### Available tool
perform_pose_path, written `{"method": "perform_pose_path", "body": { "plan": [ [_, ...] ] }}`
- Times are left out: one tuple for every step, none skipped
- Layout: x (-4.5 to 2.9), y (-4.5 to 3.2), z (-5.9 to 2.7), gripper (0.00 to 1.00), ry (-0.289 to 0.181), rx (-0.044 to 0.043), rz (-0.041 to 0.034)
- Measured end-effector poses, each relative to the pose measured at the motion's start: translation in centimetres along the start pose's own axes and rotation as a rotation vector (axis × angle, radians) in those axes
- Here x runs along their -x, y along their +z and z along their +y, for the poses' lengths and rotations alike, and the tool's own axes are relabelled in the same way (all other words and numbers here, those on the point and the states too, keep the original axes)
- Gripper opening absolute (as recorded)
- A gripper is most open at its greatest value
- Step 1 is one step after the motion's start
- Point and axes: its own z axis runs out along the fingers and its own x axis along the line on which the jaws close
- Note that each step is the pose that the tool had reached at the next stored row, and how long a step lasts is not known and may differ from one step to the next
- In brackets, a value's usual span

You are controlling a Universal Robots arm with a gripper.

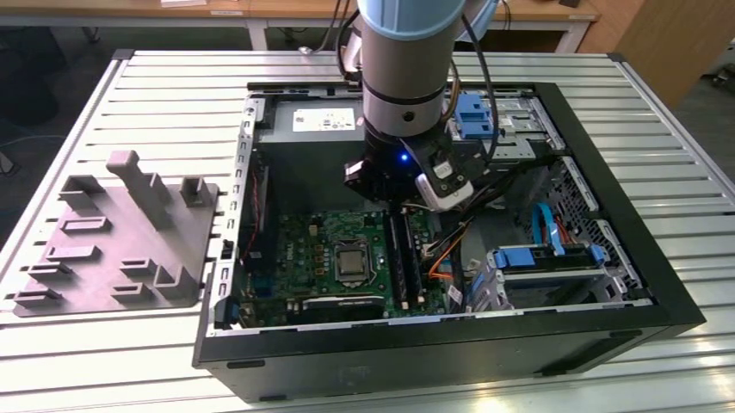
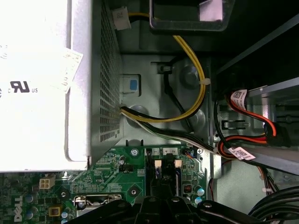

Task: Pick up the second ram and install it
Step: 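Press down the second ram until it locks into place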

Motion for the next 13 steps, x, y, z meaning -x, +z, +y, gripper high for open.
{"method": "perform_pose_path", "body": {
  "plan": [
    [0.01,0.01,-0.04,0.10,0.000,0.0003,0.0000],
    [0.01,0.01,-0.10,0.10,0.000,0.0004,-0.0001],
    [0.01,0.00,-0.17,0.10,0.000,0.0005,-0.0001],
    [0.01,0.00,-0.24,0.10,0.000,0.0004,-0.0001],
    [0.01,-0.01,-0.30,0.10,0.000,0.0004,-0.0001],
    [0.01,-0.01,-0.36,0.10,0.000,0.0004,-0.0001],
    [0.01,-0.01,-0.40,0.10,0.000,0.0005,-0.0002],
    [0.02,-0.01,-0.45,0.10,0.000,0.0005,-0.0002],
    [0.02,-0.02,-0.49,0.10,0.000,0.0004,-0.0001],
    [0.02,-0.02,-0.52,0.10,0.000,0.0005,-0.0002],
    [0.02,-0.02,-0.55,0.10,0.000,0.0004,-0.0001],
    [0.02,-0.02,-0.58,0.10,0.000,0.0005,-0.0001],
    [0.02,-0.03,-0.62,0.10,0.000,0.0005,-0.0002]
  ]
}}
